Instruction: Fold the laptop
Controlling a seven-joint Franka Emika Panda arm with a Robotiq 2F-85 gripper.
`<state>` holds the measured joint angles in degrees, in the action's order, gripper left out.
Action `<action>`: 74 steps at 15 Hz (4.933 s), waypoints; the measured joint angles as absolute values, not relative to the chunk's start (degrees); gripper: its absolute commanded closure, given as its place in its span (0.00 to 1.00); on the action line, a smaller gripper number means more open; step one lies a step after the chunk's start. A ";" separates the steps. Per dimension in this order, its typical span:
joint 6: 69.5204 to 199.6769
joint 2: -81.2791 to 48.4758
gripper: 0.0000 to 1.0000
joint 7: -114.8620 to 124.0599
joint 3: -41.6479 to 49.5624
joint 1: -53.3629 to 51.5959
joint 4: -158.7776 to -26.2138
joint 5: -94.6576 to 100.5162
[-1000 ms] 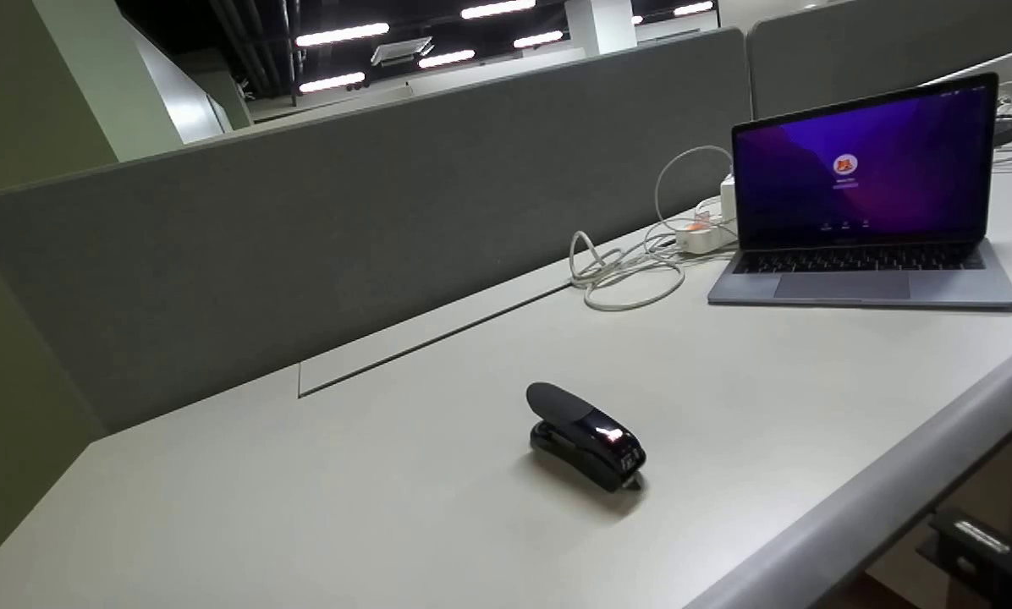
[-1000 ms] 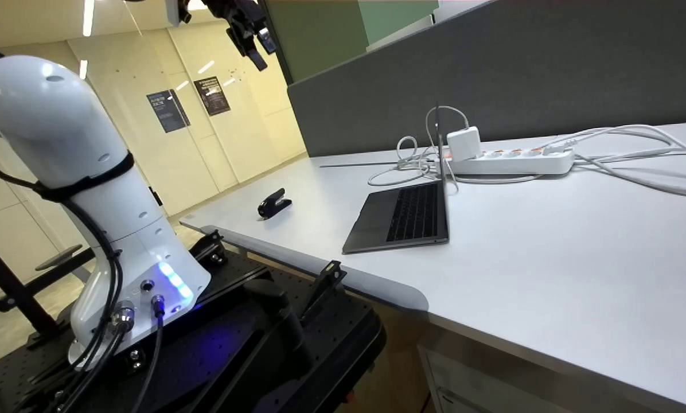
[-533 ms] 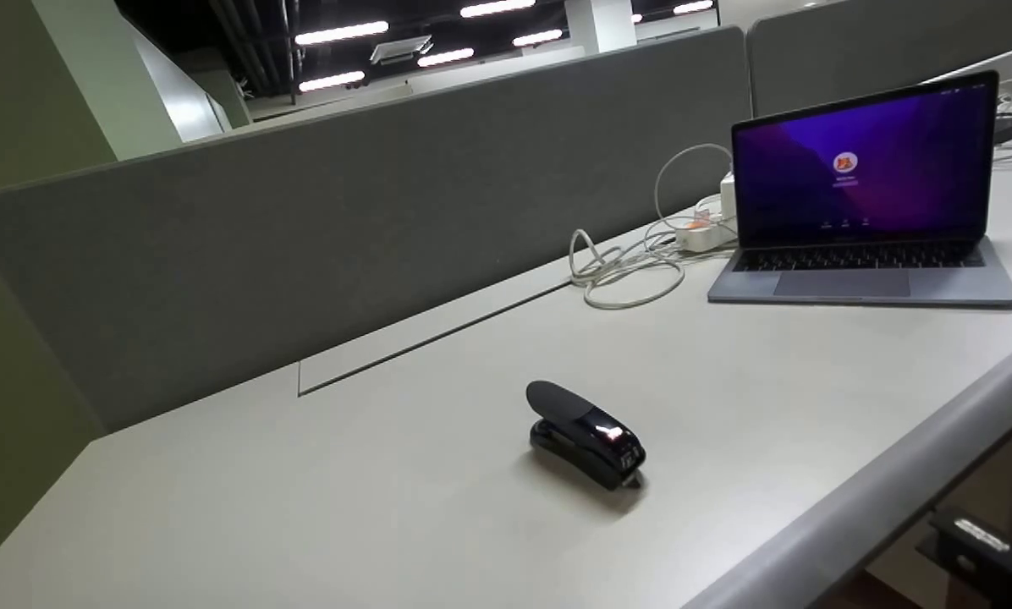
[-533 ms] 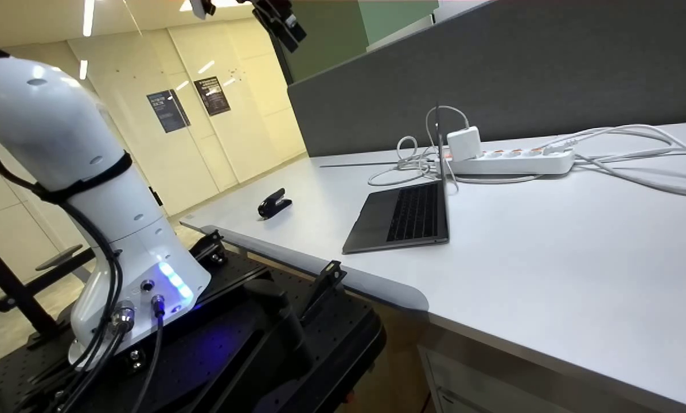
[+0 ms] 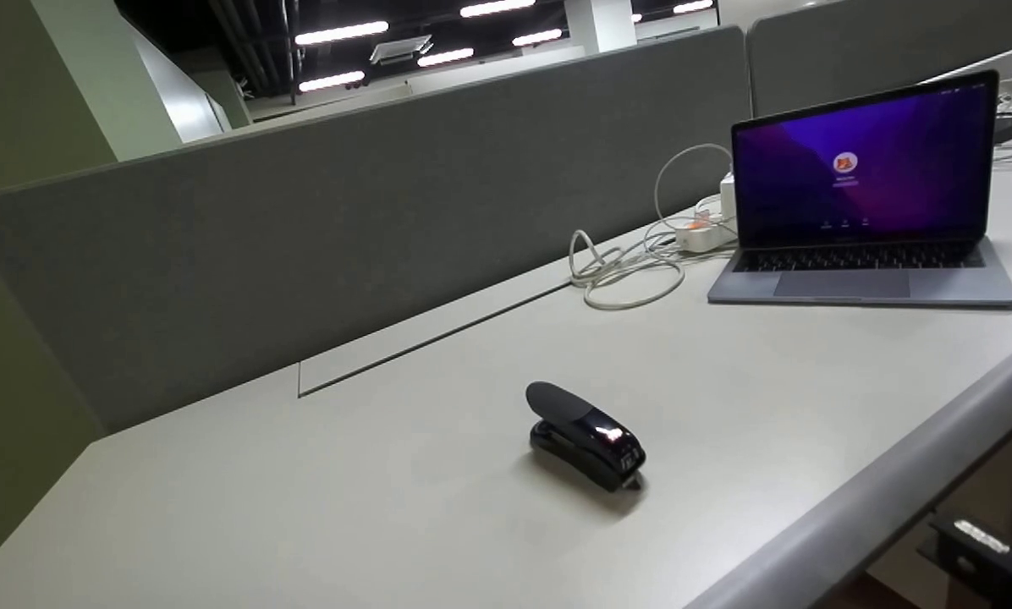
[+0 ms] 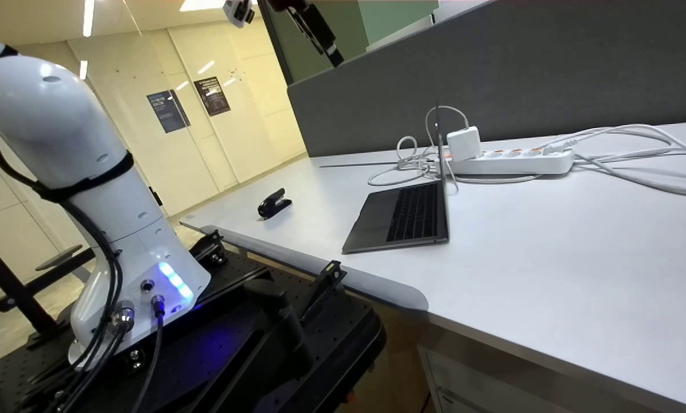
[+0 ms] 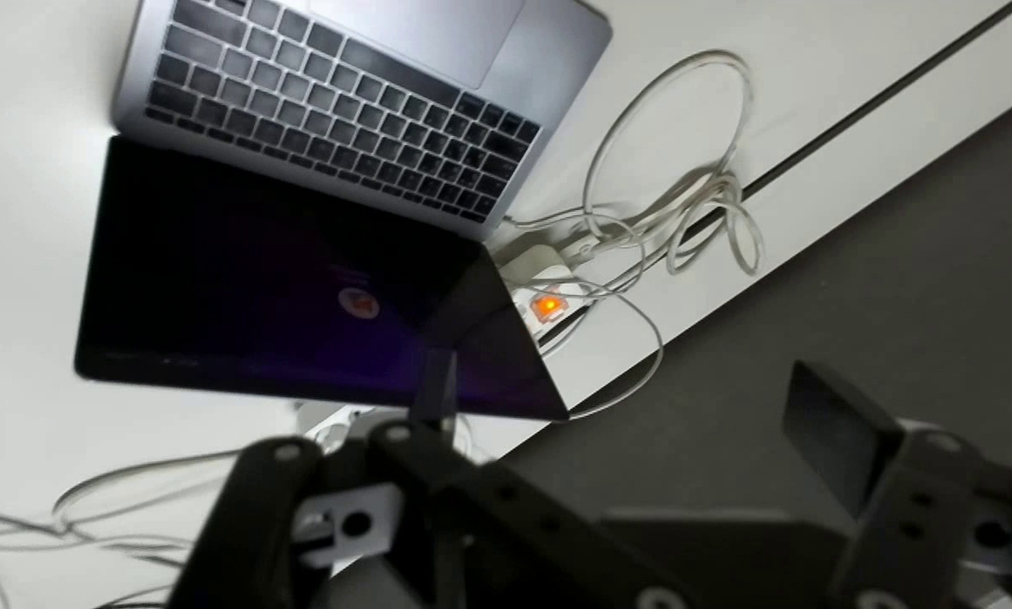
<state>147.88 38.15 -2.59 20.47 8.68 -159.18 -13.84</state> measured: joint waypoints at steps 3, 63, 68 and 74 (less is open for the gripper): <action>146.75 37.74 0.00 -13.18 29.09 1.79 -158.80 -23.64; 120.27 -13.02 0.00 10.15 20.47 21.38 -113.32 -22.67; 123.36 -17.12 0.00 11.00 19.77 20.80 -109.20 -17.65; 124.09 -22.25 0.00 11.26 18.06 19.07 -103.84 -13.50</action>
<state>124.09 -22.25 11.26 18.06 19.07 -103.84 -13.50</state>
